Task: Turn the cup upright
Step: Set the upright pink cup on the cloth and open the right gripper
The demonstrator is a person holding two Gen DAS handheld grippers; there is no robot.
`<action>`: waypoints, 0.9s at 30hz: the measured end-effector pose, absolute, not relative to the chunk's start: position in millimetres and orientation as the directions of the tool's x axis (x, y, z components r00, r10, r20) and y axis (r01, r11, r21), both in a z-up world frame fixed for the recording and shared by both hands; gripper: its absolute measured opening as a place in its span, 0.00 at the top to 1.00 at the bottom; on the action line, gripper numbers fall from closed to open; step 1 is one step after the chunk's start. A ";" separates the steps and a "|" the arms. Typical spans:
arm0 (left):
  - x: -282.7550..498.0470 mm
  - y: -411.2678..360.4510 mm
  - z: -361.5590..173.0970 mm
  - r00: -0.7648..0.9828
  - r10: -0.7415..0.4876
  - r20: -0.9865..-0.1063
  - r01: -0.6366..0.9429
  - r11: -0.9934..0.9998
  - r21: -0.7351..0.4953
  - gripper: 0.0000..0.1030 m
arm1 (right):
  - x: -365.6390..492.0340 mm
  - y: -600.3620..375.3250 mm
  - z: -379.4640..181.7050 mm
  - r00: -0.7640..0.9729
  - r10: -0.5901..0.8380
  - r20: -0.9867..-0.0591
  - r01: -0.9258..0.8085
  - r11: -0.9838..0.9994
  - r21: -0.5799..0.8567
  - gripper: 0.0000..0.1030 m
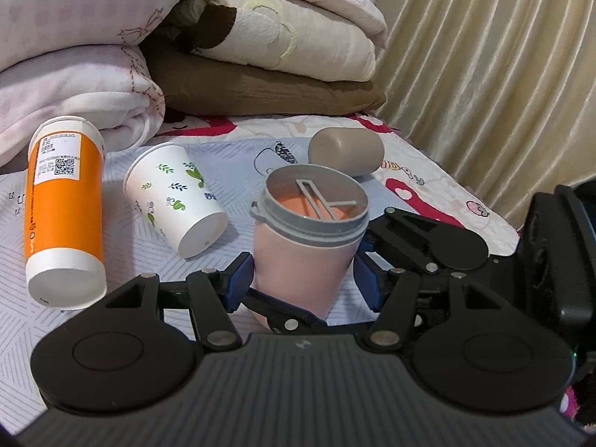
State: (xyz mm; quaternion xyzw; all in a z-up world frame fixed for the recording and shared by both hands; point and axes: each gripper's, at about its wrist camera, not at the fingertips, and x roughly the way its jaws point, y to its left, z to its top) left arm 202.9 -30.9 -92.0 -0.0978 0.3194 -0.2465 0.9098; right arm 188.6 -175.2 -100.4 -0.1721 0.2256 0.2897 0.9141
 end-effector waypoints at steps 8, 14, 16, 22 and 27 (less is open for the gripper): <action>200.1 -37.8 -91.0 0.661 -0.526 -0.536 0.403 0.851 -0.338 0.41 | 196.0 -177.5 -97.7 0.705 0.444 -0.553 -0.610 0.778 -0.152 0.32; 196.8 -37.8 -90.3 0.658 -0.505 -0.559 0.375 0.863 -0.338 0.36 | 192.8 -175.7 -96.7 0.684 0.392 -0.615 -0.602 0.780 -0.172 0.19; 192.8 -35.6 -87.0 0.655 -0.506 -0.561 0.363 0.862 -0.354 0.33 | 191.4 -179.2 -91.2 0.663 0.384 -0.643 -0.595 0.791 -0.142 0.14; 169.7 -27.1 -65.6 0.667 -0.478 -0.572 0.318 0.876 -0.362 0.27 | 181.3 -185.1 -62.8 0.590 0.309 -0.746 -0.535 0.842 -0.074 0.12; 147.3 -17.3 -35.3 0.694 -0.461 -0.553 0.282 0.881 -0.380 0.26 | 148.8 -199.9 -35.2 0.608 0.260 -0.750 -0.515 0.849 -0.122 0.12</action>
